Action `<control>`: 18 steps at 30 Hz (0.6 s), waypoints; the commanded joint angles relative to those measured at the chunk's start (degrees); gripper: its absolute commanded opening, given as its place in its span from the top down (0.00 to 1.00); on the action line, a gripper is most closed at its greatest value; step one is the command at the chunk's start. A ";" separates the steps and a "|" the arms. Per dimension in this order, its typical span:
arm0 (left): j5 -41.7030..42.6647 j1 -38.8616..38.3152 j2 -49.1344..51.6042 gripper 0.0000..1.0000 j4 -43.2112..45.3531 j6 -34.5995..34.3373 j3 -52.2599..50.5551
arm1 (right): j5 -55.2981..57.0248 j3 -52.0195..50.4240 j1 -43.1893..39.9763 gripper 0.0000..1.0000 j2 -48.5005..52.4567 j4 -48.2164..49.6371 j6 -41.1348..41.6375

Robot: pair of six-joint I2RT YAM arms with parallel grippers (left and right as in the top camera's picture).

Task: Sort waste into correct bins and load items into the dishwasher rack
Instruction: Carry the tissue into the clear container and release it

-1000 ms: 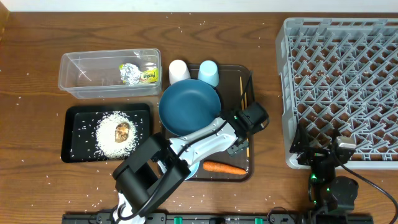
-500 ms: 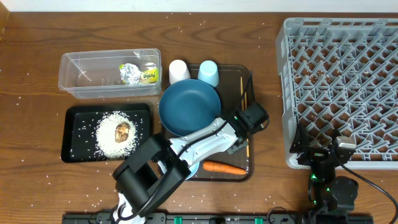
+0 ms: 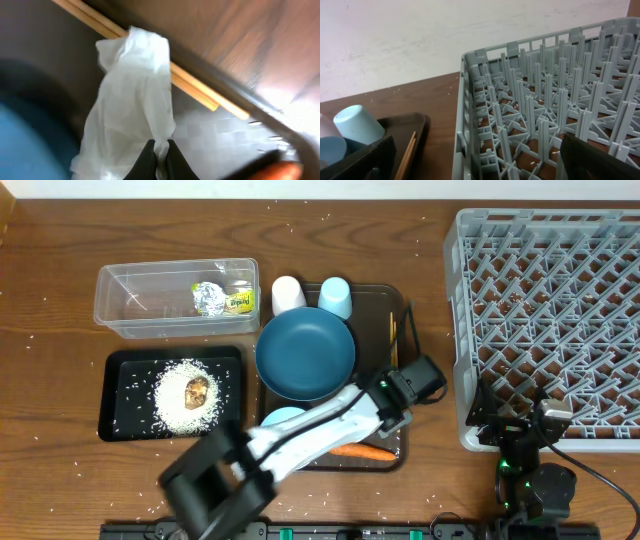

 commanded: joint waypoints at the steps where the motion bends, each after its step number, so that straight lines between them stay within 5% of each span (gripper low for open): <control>1: -0.31 0.35 -5.53 0.94 -0.35 -4.55 0.28 | 0.20 -0.09 -0.96 0.01 -0.07 -0.24 -0.33; 6: -0.81 0.57 -11.69 0.94 -0.17 -4.55 0.28 | 0.20 -0.09 -0.96 0.01 -0.07 -0.24 -0.33; 11: -10.88 3.78 -16.61 0.94 2.12 -7.87 0.28 | 0.20 -0.09 -0.96 0.01 -0.07 -0.24 -0.33; 18: -13.77 20.87 -19.98 0.94 8.66 -17.70 0.28 | 0.20 -0.09 -0.96 0.01 -0.07 -0.24 -0.33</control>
